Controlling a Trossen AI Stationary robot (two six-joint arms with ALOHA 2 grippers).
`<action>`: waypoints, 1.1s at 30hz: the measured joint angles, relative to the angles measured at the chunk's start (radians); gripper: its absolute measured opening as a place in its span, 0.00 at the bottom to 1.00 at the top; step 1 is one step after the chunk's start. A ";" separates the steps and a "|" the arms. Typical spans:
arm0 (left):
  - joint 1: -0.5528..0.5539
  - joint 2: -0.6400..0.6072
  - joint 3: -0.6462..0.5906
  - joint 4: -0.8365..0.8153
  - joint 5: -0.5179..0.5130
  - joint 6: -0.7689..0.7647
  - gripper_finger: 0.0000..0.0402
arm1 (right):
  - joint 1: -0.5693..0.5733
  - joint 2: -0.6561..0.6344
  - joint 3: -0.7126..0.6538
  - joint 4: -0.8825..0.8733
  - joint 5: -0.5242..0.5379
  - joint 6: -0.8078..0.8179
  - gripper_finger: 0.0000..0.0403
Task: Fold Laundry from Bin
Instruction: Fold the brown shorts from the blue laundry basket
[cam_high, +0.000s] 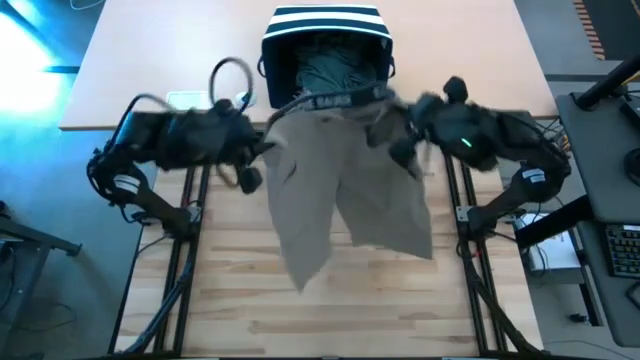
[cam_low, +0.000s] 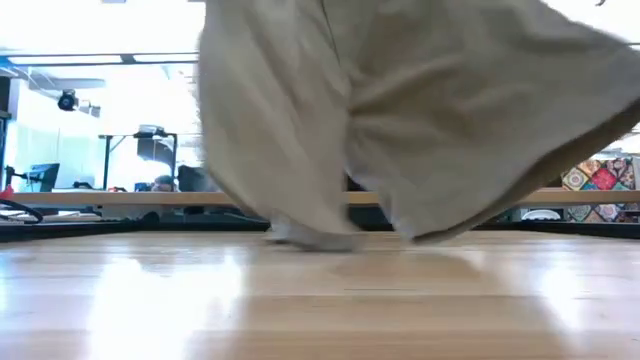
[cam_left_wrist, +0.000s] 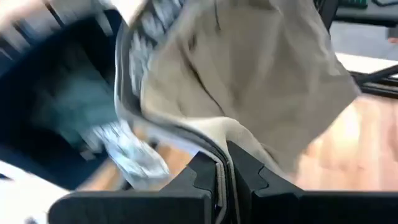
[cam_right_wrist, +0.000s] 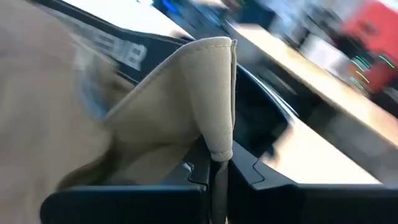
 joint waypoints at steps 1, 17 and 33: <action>0.036 -0.006 -0.027 0.010 0.058 -0.004 0.00 | -0.037 0.000 -0.009 -0.032 -0.013 0.020 0.03; -0.263 -0.156 -0.080 0.022 0.341 0.284 0.00 | 0.007 -0.108 0.022 -0.108 -1.025 -0.158 0.03; 0.365 -0.212 -0.510 0.245 0.376 0.150 0.00 | -0.434 0.020 -0.138 -0.197 -0.338 0.114 0.03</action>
